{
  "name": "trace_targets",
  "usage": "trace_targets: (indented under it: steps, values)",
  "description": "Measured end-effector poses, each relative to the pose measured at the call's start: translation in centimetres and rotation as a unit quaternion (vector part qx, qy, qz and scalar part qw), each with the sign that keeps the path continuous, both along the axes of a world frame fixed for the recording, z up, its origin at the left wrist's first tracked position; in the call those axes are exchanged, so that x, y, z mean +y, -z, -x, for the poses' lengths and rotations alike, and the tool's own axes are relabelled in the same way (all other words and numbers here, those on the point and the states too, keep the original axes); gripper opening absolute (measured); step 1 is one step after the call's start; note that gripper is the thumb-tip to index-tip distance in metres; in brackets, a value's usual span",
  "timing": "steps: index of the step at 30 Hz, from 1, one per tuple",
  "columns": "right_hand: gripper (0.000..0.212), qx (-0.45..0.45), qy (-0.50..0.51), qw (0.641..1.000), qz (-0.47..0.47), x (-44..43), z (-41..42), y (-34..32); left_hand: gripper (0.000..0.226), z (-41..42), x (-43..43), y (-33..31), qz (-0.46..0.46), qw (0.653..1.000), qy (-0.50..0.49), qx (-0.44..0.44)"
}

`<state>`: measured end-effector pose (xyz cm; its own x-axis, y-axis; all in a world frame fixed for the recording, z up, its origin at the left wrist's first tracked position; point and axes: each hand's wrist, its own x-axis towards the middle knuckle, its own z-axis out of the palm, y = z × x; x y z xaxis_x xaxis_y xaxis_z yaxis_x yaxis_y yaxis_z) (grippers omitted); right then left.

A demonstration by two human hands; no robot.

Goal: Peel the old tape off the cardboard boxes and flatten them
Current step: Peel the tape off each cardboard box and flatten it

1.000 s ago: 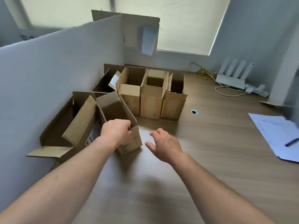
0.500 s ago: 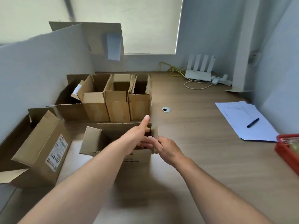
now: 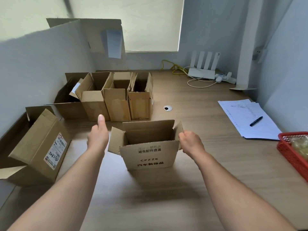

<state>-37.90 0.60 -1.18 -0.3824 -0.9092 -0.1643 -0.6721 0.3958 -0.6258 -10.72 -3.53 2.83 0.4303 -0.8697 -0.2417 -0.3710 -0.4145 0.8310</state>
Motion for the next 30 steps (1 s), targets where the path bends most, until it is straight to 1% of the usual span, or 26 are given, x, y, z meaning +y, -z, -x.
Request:
trace_targets:
  steps: [1, 2, 4, 5, 6, 8, 10, 11, 13, 15, 17, 19, 22, 24, 27, 28, 30]
  values:
    - [0.026, -0.005, 0.001, 1.000, 0.001, 0.0, 0.0, 0.0, 0.084, -0.3, 0.3, 0.6, -0.058, 0.998, -0.010, 0.038]
    - [0.026, -0.011, 0.001, 1.000, 0.002, 0.0, -0.1, 0.0, 0.087, -0.6, 0.6, 1.1, -0.094, 0.991, -0.004, 0.099]
    - [0.025, -0.028, -0.006, 1.000, 0.007, 0.0, -0.4, -0.1, 0.089, -0.6, 1.1, 2.0, -0.102, 0.969, 0.032, 0.224]
    - [0.026, -0.038, -0.011, 0.999, 0.010, 0.0, -0.6, -0.1, 0.088, -0.4, 1.3, 2.3, -0.095, 0.960, 0.047, 0.259]
    - [0.027, -0.051, -0.017, 0.998, 0.013, 0.0, -0.7, -0.1, 0.088, -0.3, 1.4, 2.5, -0.090, 0.956, 0.058, 0.274]
    - [0.041, -0.102, -0.026, 0.994, 0.018, 0.1, -0.9, -0.1, 0.087, 0.0, 1.3, 2.8, -0.087, 0.956, 0.075, 0.271]
    - [0.061, -0.194, -0.014, 0.981, 0.001, 0.1, -0.9, -0.3, 0.082, 0.3, 1.2, 3.1, -0.083, 0.961, 0.071, 0.253]
    - [0.067, -0.244, -0.001, 0.970, -0.014, 0.2, -0.9, -0.3, 0.077, 0.3, 1.2, 3.2, -0.079, 0.964, 0.055, 0.247]
    - [0.073, -0.327, 0.028, 0.944, -0.039, 0.3, -0.7, -0.3, 0.070, 0.3, 1.4, 3.3, -0.090, 0.966, 0.029, 0.241]
    - [0.077, -0.374, 0.056, 0.925, -0.042, 0.5, -0.6, -0.3, 0.070, 0.0, 1.6, 3.4, -0.129, 0.962, 0.028, 0.238]
    - [0.079, -0.401, 0.071, 0.913, -0.030, 0.7, -0.5, -0.4, 0.081, -0.2, 1.9, 3.3, -0.172, 0.955, 0.044, 0.238]
    - [0.086, -0.421, 0.070, 0.904, -0.020, 0.6, -0.2, -0.6, 0.090, -0.2, 2.0, 3.0, -0.187, 0.948, 0.061, 0.252]
    - [0.090, -0.451, 0.061, 0.891, -0.006, 0.3, 0.0, -0.9, 0.093, -0.1, 1.5, 2.3, -0.135, 0.938, 0.036, 0.318]
    - [0.086, -0.459, 0.059, 0.886, 0.013, 0.2, 0.0, -1.2, 0.096, 0.0, 1.1, 1.8, -0.101, 0.928, 0.029, 0.356]
    - [0.069, -0.468, 0.084, 0.877, 0.066, 0.1, -0.1, -1.7, 0.098, 0.0, 0.9, 1.5, -0.065, 0.909, 0.017, 0.411]
    - [0.066, -0.468, 0.088, 0.876, 0.077, 0.0, -0.1, -1.7, 0.097, 0.0, 1.0, 1.4, -0.057, 0.906, 0.025, 0.420]
    - [0.065, -0.460, 0.083, 0.880, 0.088, -0.1, -0.1, -1.7, 0.092, 0.2, 1.3, 1.0, -0.042, 0.910, 0.044, 0.411]
